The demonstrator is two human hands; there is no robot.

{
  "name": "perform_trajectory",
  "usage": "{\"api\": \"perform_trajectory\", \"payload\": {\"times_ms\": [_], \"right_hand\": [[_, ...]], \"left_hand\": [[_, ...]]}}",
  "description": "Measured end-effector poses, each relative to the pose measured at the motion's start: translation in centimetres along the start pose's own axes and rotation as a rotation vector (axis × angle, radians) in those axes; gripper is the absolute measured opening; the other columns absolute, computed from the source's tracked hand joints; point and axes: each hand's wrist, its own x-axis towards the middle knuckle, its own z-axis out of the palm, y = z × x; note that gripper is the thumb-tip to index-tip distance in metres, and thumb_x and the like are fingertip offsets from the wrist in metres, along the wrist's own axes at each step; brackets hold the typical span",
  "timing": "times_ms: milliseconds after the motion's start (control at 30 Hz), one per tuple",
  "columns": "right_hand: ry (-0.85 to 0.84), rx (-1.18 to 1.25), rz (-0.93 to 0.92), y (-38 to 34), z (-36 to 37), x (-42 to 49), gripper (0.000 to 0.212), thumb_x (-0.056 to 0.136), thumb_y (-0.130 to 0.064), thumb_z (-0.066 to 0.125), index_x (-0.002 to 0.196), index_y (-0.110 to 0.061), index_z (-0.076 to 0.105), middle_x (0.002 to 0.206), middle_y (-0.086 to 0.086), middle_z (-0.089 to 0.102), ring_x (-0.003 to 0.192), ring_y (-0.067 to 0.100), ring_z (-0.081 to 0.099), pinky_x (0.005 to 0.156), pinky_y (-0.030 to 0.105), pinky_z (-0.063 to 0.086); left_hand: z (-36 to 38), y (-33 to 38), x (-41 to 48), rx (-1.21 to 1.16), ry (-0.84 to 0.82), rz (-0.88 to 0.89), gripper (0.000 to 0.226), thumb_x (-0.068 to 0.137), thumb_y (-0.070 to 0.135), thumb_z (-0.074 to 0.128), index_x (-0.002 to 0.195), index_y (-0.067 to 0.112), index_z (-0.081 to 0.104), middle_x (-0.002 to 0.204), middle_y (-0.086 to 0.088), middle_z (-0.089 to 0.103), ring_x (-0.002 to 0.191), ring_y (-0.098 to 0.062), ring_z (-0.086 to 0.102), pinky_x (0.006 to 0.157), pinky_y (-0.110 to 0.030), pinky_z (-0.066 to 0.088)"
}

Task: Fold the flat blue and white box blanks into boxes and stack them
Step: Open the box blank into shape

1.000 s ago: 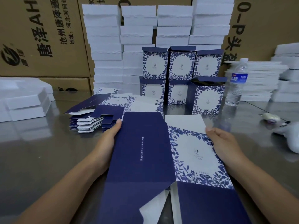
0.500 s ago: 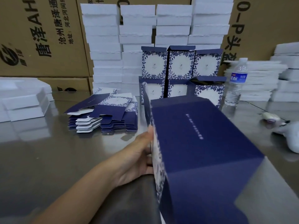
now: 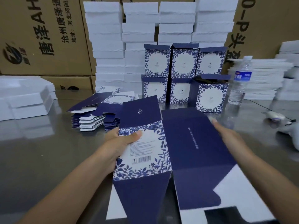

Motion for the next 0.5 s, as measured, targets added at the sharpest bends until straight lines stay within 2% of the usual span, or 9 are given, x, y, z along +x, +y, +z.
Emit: {"api": "perform_trajectory", "payload": {"times_ms": [67, 133, 200, 267, 300, 367, 400, 500], "right_hand": [[-0.064, 0.103, 0.033, 0.4, 0.2, -0.4, 0.036, 0.092, -0.045, 0.052, 0.087, -0.014, 0.071, 0.075, 0.004, 0.072, 0.065, 0.022, 0.063, 0.062, 0.025, 0.049], [-0.049, 0.011, 0.007, 1.0, 0.1, -0.7, 0.041, 0.091, -0.044, 0.054, 0.08, -0.009, 0.072, 0.071, 0.002, 0.072, 0.061, 0.021, 0.065, 0.059, 0.027, 0.051], [0.011, -0.108, -0.078, 1.2, 0.2, -0.8, 0.049, 0.093, -0.041, 0.053, 0.085, 0.006, 0.063, 0.07, 0.007, 0.062, 0.061, 0.02, 0.056, 0.063, 0.028, 0.046], [0.022, -0.14, -0.12, 1.2, 0.2, -0.9, 0.055, 0.095, -0.039, 0.051, 0.095, 0.016, 0.049, 0.077, 0.008, 0.051, 0.069, 0.021, 0.046, 0.068, 0.032, 0.037], [0.022, -0.14, -0.125, 1.1, 0.1, -0.8, 0.055, 0.095, -0.038, 0.051, 0.095, 0.016, 0.047, 0.079, 0.007, 0.049, 0.071, 0.02, 0.044, 0.069, 0.033, 0.035], [0.027, -0.133, -0.136, 1.0, 0.2, -0.8, 0.054, 0.095, -0.038, 0.051, 0.093, 0.015, 0.046, 0.079, 0.007, 0.047, 0.072, 0.02, 0.043, 0.069, 0.033, 0.033], [0.027, -0.132, -0.142, 1.0, 0.2, -0.8, 0.053, 0.095, -0.038, 0.051, 0.09, 0.014, 0.047, 0.078, 0.007, 0.047, 0.071, 0.02, 0.042, 0.069, 0.033, 0.033], [0.026, -0.16, -0.182, 1.4, 0.4, -0.7, 0.053, 0.095, -0.037, 0.051, 0.09, 0.016, 0.047, 0.078, 0.006, 0.046, 0.071, 0.019, 0.041, 0.069, 0.032, 0.032]], "left_hand": [[-0.2, -0.1, 0.1, 0.052, 0.017, 0.046, 0.023, 0.075, 0.01, 0.076, 0.086, 0.015, 0.056, 0.069, -0.007, 0.074, 0.056, -0.021, 0.071, 0.04, -0.027, 0.052], [-0.1, -0.3, -0.1, 0.099, -0.013, 0.089, 0.031, 0.073, 0.015, 0.078, 0.098, 0.013, 0.06, 0.08, -0.005, 0.075, 0.067, -0.022, 0.073, 0.05, -0.031, 0.057], [0.1, -0.4, -0.2, 0.181, -0.034, 0.134, 0.038, 0.07, 0.03, 0.079, 0.102, 0.019, 0.061, 0.086, 0.0, 0.076, 0.074, -0.018, 0.073, 0.065, -0.034, 0.058], [0.3, -0.1, -0.2, 0.23, 0.015, 0.16, 0.025, 0.077, 0.047, 0.068, 0.089, 0.027, 0.062, 0.079, 0.009, 0.075, 0.066, -0.007, 0.071, 0.06, -0.026, 0.052], [0.5, 0.1, -0.2, 0.249, 0.067, 0.151, 0.025, 0.084, 0.052, 0.059, 0.082, 0.027, 0.062, 0.071, 0.011, 0.073, 0.059, -0.006, 0.068, 0.055, -0.022, 0.046], [0.5, 0.3, 0.0, 0.255, 0.172, 0.116, 0.04, 0.094, 0.053, 0.043, 0.074, 0.024, 0.061, 0.066, 0.004, 0.064, 0.055, -0.016, 0.058, 0.052, -0.024, 0.036], [0.5, 0.3, 0.2, 0.242, 0.208, 0.11, 0.042, 0.096, 0.05, 0.041, 0.071, 0.022, 0.06, 0.069, 0.0, 0.059, 0.057, -0.019, 0.054, 0.054, -0.026, 0.036], [0.4, -0.1, 0.4, 0.243, 0.222, 0.131, 0.04, 0.098, 0.045, 0.041, 0.078, 0.016, 0.06, 0.09, -0.01, 0.063, 0.081, -0.028, 0.059, 0.074, -0.034, 0.041]]}}
